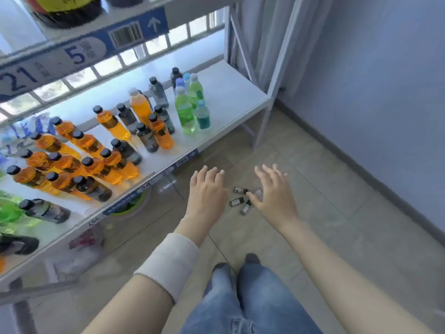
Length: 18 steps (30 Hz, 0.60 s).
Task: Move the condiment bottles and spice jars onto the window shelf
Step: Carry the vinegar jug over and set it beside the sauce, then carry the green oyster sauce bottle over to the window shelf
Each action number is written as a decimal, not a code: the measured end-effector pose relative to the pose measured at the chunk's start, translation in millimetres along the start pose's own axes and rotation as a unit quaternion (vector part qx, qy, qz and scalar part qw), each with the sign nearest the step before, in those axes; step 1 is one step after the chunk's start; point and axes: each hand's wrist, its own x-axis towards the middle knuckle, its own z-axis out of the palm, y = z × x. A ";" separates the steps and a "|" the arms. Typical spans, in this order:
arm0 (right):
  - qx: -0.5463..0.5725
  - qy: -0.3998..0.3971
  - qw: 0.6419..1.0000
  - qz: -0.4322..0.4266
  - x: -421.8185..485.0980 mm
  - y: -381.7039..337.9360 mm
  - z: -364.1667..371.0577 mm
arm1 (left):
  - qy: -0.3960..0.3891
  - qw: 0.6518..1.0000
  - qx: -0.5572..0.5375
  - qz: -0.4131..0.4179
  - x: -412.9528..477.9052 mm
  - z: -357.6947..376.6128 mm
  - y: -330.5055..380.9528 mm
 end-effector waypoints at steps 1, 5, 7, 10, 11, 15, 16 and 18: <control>-0.010 -0.006 1.000 0.029 -18.7 13.8 -0.5 | -0.021 1.000 0.005 0.021 -4.3 9.7 16.3; -0.024 -0.013 0.990 0.136 -94.3 72.2 -2.4 | -0.077 0.991 0.018 0.112 -24.7 45.6 87.1; -0.031 -0.010 0.981 0.191 -135.7 101.5 -7.3 | -0.091 0.983 0.025 0.156 -37.0 63.2 125.5; -0.027 -0.003 0.963 0.267 -205.6 143.9 -18.5 | -0.122 0.965 0.046 0.228 -63.5 89.0 191.1; -0.021 0.009 0.957 0.291 -230.5 158.6 -23.4 | -0.133 0.958 0.050 0.250 -74.3 98.3 215.3; 0.000 0.034 0.927 0.375 -333.5 220.0 -42.9 | -0.176 0.925 0.063 0.332 -125.2 133.8 316.2; 0.003 0.041 0.917 0.396 -358.1 235.2 -49.7 | -0.182 0.916 0.065 0.353 -137.7 141.9 341.6; 0.002 0.065 0.899 0.434 -404.8 265.0 -62.5 | -0.186 0.896 0.074 0.397 -160.6 157.6 390.2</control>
